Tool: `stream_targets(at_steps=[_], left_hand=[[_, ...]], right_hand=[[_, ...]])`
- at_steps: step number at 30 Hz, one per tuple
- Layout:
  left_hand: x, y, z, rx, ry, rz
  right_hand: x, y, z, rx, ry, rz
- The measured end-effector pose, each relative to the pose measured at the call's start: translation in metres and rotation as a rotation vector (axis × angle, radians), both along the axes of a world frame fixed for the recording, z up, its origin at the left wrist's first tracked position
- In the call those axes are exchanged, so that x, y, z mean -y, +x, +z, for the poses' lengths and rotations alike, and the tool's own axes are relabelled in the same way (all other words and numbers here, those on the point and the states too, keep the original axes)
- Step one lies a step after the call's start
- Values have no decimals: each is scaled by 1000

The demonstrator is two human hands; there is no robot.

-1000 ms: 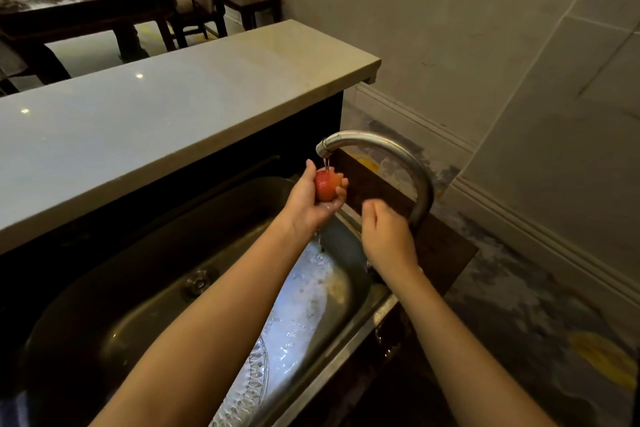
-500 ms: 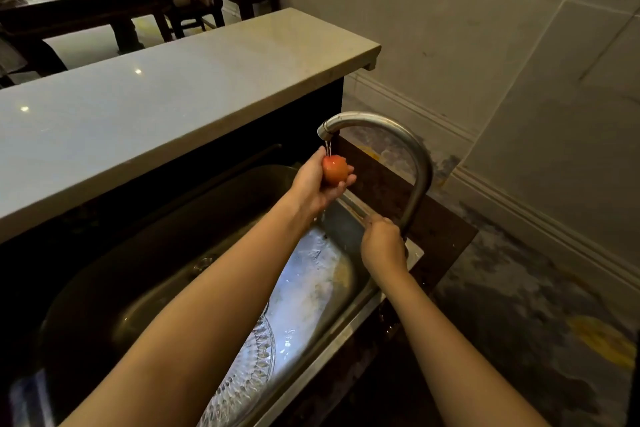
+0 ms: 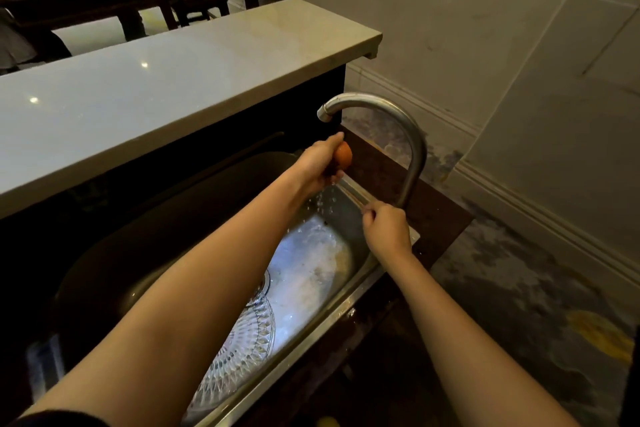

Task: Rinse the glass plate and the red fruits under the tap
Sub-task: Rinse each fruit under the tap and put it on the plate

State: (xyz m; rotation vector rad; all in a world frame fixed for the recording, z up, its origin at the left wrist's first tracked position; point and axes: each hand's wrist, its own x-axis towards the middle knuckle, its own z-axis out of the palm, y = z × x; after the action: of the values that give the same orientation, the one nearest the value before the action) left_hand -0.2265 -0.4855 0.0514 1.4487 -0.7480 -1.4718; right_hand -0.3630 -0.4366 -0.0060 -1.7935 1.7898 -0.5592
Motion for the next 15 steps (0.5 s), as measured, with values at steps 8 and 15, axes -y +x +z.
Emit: stream_targets(at_steps=[8,15], left_hand=[[-27,27,-9,327,43,-303],[-79,75,-33,505,195,-369]], right_hand=[[0,11,13,-265,-47,147],[-7,66,8,260,406,526]])
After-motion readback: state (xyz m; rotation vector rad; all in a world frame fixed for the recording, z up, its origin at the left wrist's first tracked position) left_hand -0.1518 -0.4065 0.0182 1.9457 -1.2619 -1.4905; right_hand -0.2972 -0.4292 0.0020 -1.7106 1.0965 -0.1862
